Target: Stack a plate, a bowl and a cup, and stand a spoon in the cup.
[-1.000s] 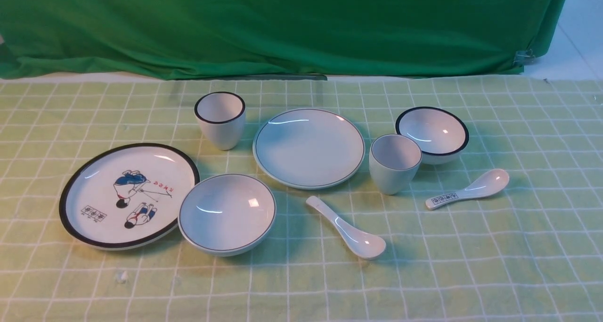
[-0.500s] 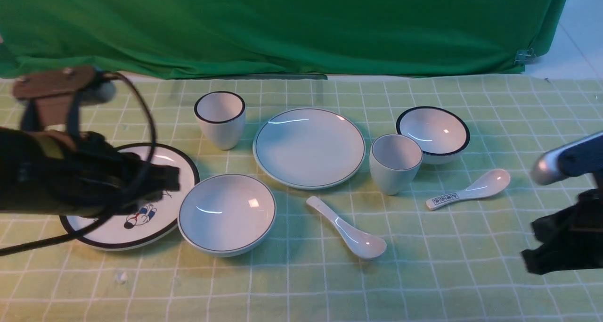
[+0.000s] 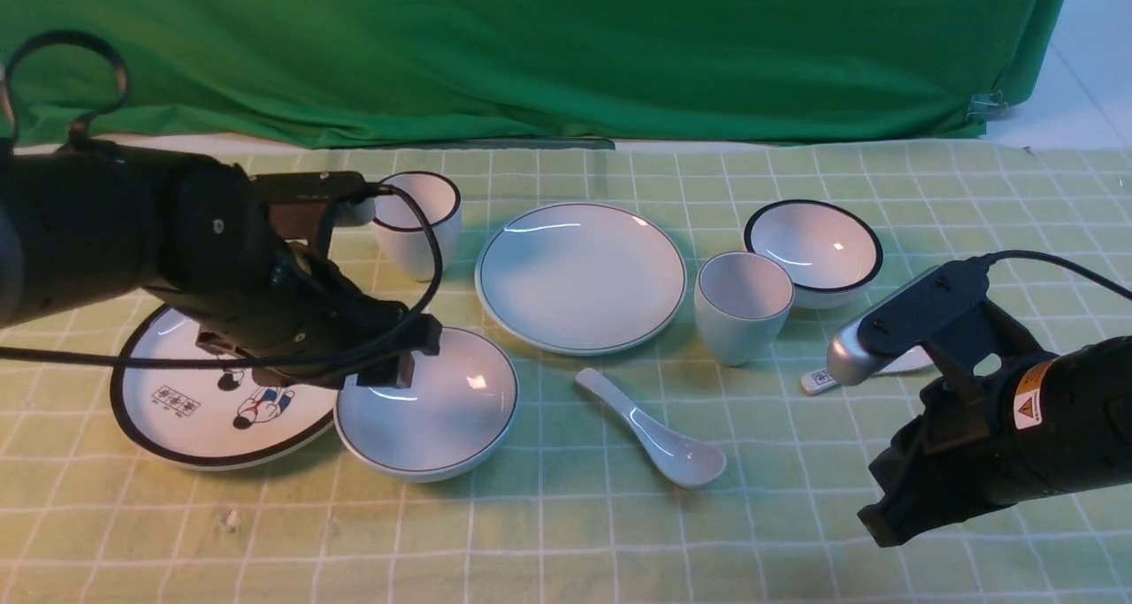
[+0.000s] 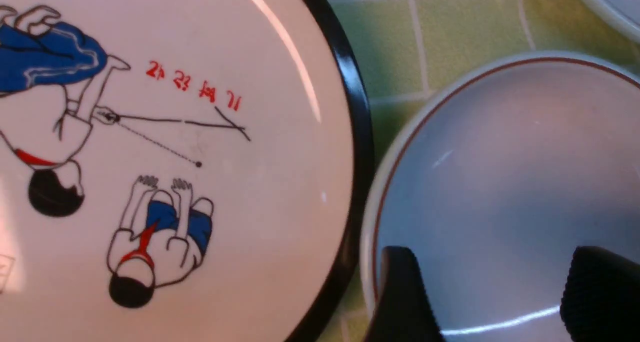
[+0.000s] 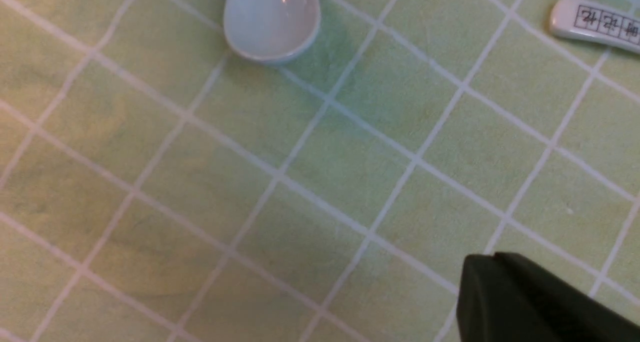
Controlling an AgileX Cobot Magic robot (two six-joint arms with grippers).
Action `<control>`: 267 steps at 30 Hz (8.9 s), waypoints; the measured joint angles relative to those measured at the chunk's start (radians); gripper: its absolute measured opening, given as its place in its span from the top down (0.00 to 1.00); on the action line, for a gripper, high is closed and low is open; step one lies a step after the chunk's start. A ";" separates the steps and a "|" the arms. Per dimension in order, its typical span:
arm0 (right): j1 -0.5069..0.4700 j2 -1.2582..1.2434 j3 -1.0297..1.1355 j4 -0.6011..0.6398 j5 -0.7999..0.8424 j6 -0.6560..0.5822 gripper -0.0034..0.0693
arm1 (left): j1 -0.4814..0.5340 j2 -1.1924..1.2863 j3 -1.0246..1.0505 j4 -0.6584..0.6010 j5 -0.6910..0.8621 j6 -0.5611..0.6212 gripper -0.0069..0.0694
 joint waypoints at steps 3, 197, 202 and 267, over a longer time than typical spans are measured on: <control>0.000 0.000 0.000 0.000 0.001 0.000 0.90 | 0.000 0.010 -0.003 0.054 -0.005 -0.058 0.35; 0.279 0.478 -0.786 0.039 -0.052 -0.132 0.74 | -0.090 -1.138 0.608 0.091 -0.248 0.147 0.89; 0.241 0.442 -0.718 0.021 -0.663 -0.119 0.84 | -0.090 -1.138 0.608 0.096 -0.248 0.147 0.89; -0.046 -0.733 0.262 0.007 -0.402 -0.144 0.92 | -0.090 -1.138 0.608 0.174 -0.249 0.136 0.89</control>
